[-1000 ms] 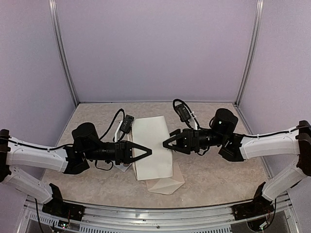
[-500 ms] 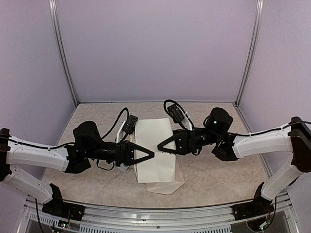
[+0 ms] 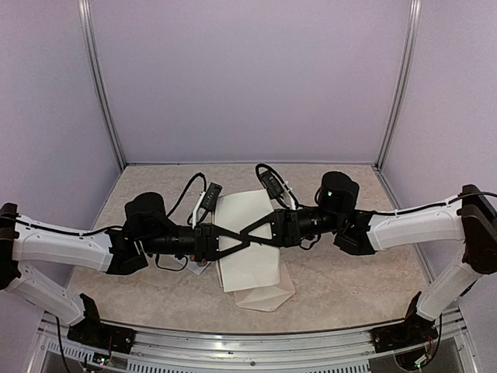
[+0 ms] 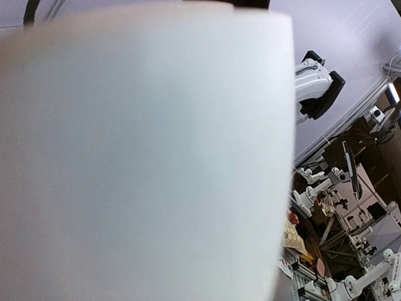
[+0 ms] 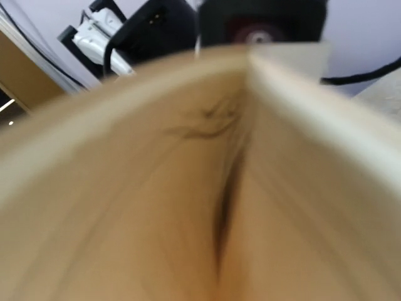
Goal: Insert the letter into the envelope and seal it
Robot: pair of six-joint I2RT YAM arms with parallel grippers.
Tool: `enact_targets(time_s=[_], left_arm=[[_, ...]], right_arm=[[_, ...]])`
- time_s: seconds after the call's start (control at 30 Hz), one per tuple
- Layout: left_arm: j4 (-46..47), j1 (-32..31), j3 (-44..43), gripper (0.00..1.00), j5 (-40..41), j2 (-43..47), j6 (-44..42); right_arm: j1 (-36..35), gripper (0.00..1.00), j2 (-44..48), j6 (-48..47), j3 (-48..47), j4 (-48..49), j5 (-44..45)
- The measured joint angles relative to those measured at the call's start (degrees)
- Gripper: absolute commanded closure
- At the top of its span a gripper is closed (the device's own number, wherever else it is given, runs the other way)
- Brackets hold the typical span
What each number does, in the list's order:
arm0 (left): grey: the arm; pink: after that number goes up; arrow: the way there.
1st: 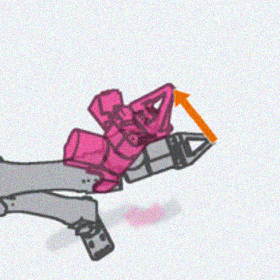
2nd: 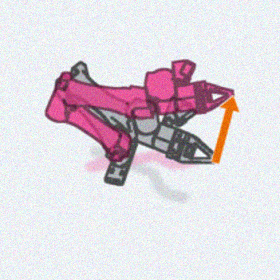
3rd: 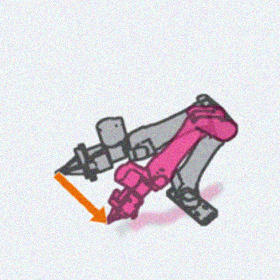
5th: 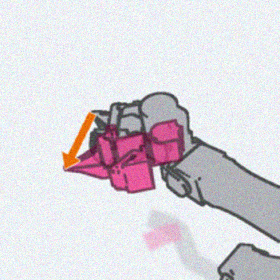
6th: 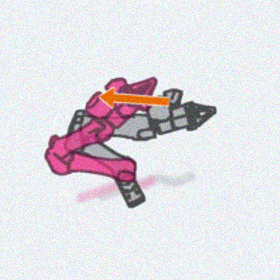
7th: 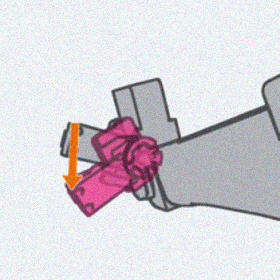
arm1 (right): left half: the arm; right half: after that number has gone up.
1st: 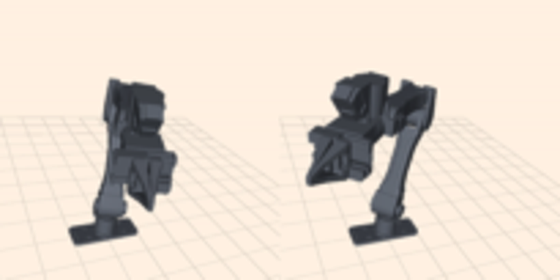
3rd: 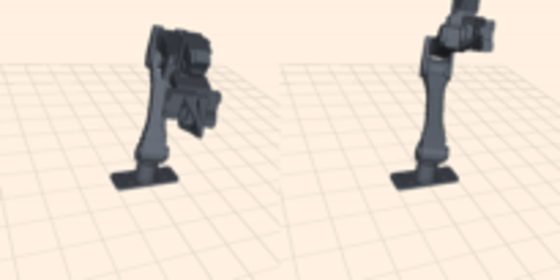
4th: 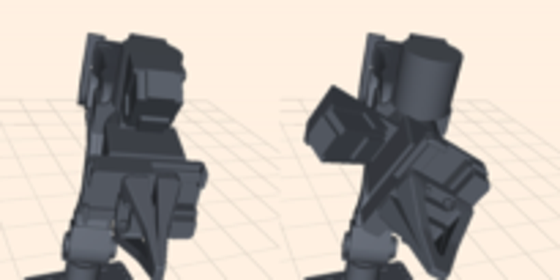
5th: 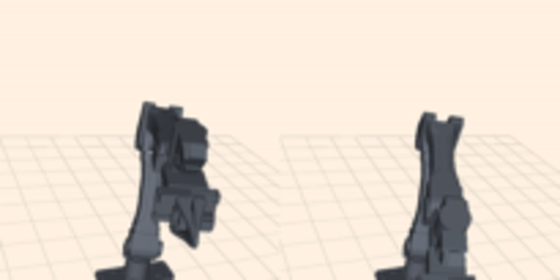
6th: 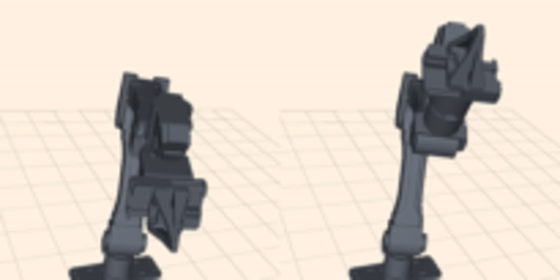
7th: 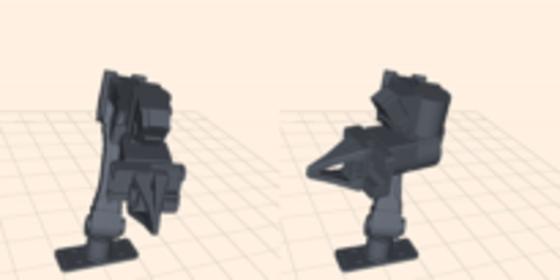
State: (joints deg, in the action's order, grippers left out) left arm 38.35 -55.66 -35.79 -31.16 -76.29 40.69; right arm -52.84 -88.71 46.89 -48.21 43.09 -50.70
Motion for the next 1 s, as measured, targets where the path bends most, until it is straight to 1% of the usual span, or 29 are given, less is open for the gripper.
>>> enact_targets(time_s=[0.17,0.27,0.37,0.43,0.53,0.67,0.77,1.0], left_arm=[[-1.7,1.03,0.31,0.58,1.84,0.02,0.2],[-1.79,1.44,1.64,0.56,2.49,1.07,0.52],[-2.01,1.73,2.91,0.55,3.19,3.45,0.66],[-1.99,1.75,3.28,0.57,3.43,4.63,0.74],[-1.99,1.75,3.67,0.64,3.63,5.51,1.01],[-2.01,1.75,3.91,0.68,3.93,5.64,1.2],[-2.01,1.75,3.93,0.73,4.22,5.64,1.25],[-2.01,1.75,3.91,0.77,4.5,4.7,1.25]], right_arm=[[-0.02,0.94,0.61,-1.86,-0.04,-2.78,2.93],[0.11,0.95,1.49,-2.47,0.0,-4.48,4.52],[0.42,0.96,2.58,-2.86,0.07,-6.01,5.55],[0.52,0.96,3.13,-3.21,0.07,-6.71,6.12],[0.52,0.94,3.39,-3.82,0.07,-7.45,6.97],[0.52,0.92,3.45,-4.74,0.07,-9.51,8.31],[0.55,0.9,3.45,-5.55,0.04,-11.39,9.46],[0.52,0.9,3.45,-7.61,-0.61,-15.89,11.8]])
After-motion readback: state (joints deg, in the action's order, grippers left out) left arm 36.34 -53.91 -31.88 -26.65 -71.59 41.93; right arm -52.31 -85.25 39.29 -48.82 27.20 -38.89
